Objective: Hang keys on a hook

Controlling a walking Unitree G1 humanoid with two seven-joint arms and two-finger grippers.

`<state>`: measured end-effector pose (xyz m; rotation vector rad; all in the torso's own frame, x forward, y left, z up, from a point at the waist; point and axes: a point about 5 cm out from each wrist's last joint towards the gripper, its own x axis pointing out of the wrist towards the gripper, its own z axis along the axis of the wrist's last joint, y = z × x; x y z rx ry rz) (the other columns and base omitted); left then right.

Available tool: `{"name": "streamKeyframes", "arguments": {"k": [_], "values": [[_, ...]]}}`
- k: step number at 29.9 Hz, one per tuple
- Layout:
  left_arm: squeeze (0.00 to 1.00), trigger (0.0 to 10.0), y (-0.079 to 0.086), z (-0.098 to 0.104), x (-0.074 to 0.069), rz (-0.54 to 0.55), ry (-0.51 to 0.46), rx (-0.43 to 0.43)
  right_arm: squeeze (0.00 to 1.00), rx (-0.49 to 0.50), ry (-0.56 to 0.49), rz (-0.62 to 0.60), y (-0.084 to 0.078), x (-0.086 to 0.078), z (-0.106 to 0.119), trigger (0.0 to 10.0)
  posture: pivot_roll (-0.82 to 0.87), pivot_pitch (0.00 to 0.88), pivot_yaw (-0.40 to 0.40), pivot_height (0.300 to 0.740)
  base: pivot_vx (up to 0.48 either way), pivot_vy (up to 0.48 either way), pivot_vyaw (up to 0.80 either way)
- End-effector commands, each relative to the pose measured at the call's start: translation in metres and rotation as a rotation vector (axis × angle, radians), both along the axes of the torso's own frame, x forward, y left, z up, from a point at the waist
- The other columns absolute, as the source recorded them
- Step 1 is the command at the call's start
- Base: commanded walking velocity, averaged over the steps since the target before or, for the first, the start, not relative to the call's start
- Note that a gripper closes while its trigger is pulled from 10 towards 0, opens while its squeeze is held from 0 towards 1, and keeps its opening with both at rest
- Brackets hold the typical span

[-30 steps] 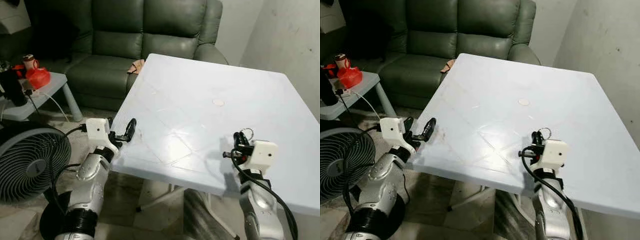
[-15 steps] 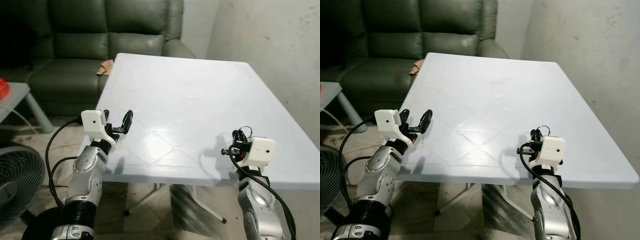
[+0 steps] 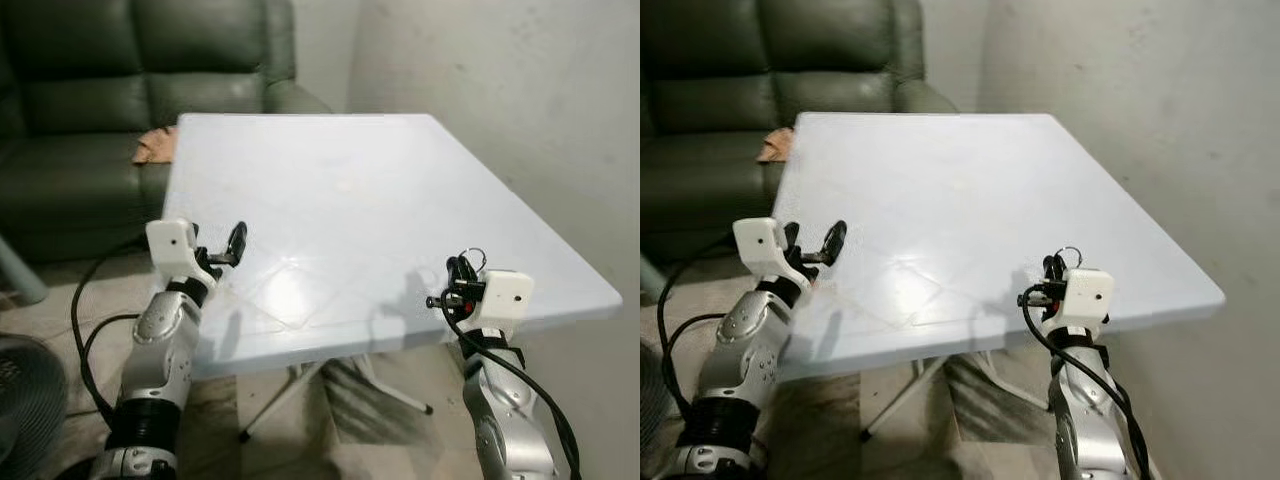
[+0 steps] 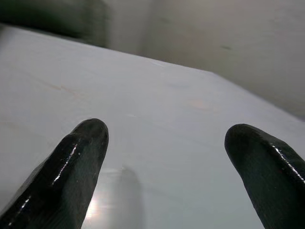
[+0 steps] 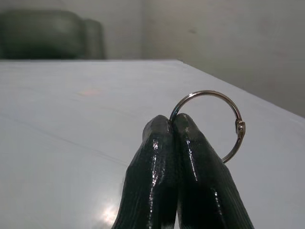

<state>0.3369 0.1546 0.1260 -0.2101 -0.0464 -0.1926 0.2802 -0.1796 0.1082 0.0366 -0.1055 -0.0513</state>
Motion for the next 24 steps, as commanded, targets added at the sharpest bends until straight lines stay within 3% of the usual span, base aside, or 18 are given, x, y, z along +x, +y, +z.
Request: {"name": "streamKeyframes", "arguments": {"k": [1, 24], "values": [[0.00, 10.0, 0.0060, -0.0003, 0.0015, 0.016, 0.014, 0.034, 0.00, 0.003, -0.024, 0.007, 0.0039, 0.0019, 0.0068, 10.0, -0.01, 0.000, -0.033, 0.711, 0.000, 0.000, -0.73], [0.00, 10.0, 0.0062, -0.0008, 0.0023, 0.013, 0.013, 0.097, 0.00, -0.006, -0.022, 0.013, 0.0050, 0.0025, 0.0098, 10.0, -0.01, 0.000, -0.041, 0.711, 0.000, 0.000, -0.73]]}}
